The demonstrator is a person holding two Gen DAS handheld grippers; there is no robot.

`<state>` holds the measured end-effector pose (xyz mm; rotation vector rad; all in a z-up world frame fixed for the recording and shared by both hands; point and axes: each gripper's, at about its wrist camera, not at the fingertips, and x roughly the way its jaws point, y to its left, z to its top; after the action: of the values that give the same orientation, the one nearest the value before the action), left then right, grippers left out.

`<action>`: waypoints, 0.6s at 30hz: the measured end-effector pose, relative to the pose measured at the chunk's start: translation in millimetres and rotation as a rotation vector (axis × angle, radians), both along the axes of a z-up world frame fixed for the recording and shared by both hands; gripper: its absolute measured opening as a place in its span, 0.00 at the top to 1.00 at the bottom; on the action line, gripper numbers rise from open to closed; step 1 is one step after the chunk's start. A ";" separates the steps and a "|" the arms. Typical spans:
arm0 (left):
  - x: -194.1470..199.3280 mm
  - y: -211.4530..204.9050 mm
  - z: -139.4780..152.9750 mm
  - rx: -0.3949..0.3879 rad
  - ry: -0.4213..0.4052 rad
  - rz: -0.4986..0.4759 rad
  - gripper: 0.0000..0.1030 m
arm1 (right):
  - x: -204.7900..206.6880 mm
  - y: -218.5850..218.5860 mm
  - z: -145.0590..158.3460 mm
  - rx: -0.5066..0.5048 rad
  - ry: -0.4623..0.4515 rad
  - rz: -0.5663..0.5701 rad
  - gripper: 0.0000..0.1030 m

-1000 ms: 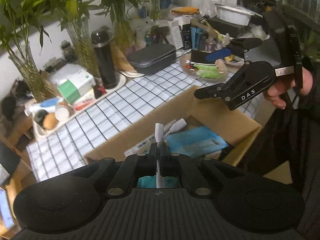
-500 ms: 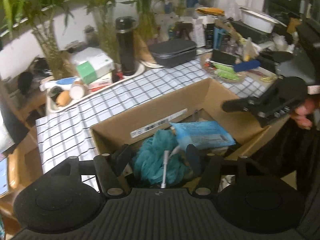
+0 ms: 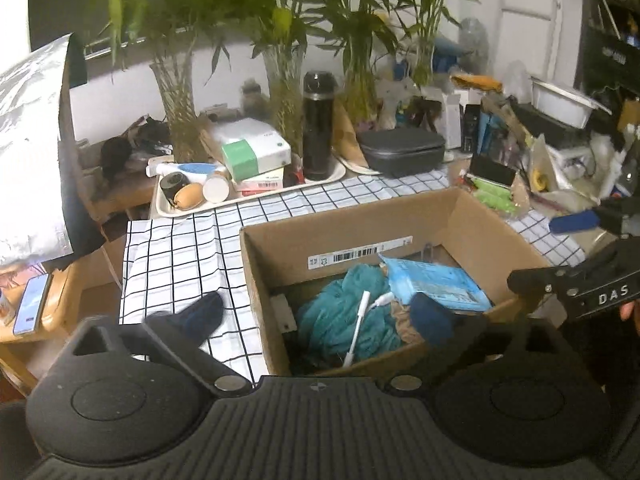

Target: Organize soft objects

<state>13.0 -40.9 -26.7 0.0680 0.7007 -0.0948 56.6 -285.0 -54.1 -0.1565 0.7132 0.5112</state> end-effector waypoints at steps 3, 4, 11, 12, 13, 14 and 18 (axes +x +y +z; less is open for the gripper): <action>-2.3 -4.1 -6.2 0.032 0.050 0.025 0.00 | -7.7 3.5 -3.2 -0.034 0.029 -0.042 0.00; -4.8 -4.6 -8.2 0.030 0.045 0.033 0.00 | -10.1 5.0 -4.3 -0.046 0.034 -0.057 0.00; -13.3 -6.1 -15.9 0.059 0.074 0.082 0.00 | -28.5 11.8 -8.5 -0.098 0.052 -0.104 0.00; -13.6 -6.2 -16.7 0.068 0.084 0.105 0.00 | -30.0 12.8 -9.4 -0.101 0.056 -0.109 0.00; -14.4 -5.9 -17.7 0.071 0.091 0.120 0.00 | -31.7 13.9 -10.6 -0.101 0.062 -0.109 0.00; -15.2 -5.6 -18.8 0.072 0.096 0.130 0.00 | -33.0 15.2 -11.6 -0.102 0.067 -0.105 0.00; -15.7 -7.7 -23.8 0.118 0.112 0.142 0.00 | -36.6 20.7 -15.3 -0.118 0.082 -0.100 0.00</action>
<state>-2.8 -48.6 -50.5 0.1259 0.8205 0.0794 20.1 -264.4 -69.4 -0.2103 0.8278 0.3818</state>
